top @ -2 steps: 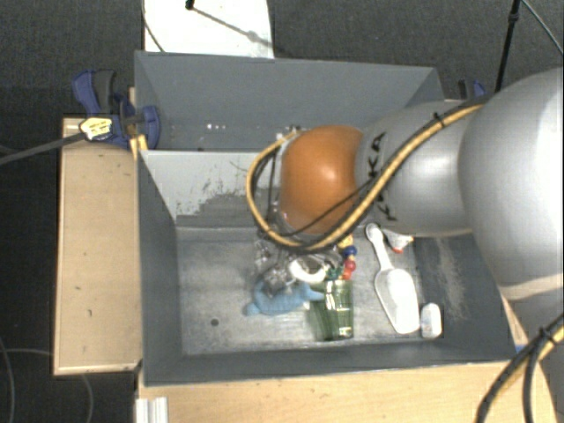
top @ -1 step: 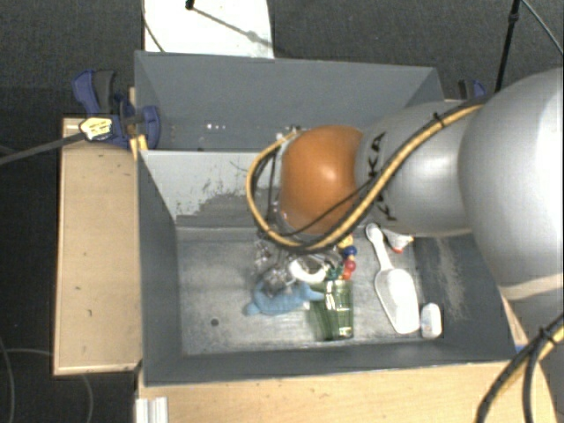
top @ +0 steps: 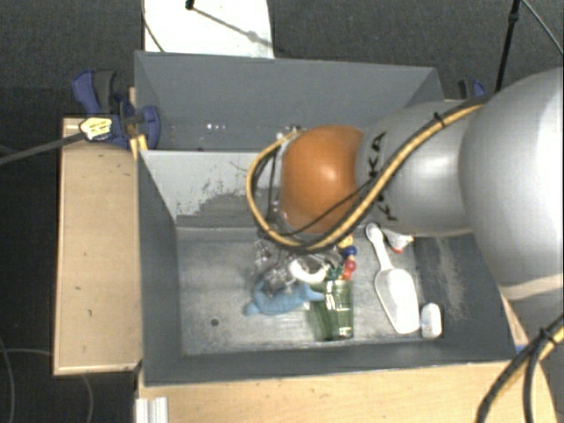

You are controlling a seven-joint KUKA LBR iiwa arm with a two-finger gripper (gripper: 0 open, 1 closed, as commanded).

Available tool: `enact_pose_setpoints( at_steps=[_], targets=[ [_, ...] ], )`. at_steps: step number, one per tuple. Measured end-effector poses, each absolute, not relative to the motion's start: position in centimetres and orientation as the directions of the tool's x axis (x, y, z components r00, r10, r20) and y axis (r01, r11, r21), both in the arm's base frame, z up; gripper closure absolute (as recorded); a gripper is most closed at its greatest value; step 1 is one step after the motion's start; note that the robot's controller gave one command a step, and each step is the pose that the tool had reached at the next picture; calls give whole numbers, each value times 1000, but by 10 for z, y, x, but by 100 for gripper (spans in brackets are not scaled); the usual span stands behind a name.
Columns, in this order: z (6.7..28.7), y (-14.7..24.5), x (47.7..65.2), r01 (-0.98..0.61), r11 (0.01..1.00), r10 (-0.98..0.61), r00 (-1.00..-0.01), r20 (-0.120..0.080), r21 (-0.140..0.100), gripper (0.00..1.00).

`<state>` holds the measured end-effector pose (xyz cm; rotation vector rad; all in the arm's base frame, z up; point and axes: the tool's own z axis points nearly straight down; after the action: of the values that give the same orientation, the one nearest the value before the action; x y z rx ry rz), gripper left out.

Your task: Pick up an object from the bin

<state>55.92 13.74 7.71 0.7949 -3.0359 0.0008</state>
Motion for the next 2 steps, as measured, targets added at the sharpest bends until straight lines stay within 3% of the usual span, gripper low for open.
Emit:
enact_pose_setpoints(
  at_steps=[2],
  targets=[
    [95, 137, 558, -488, 873, -488, -873, 1, 1, 100]
  ],
)
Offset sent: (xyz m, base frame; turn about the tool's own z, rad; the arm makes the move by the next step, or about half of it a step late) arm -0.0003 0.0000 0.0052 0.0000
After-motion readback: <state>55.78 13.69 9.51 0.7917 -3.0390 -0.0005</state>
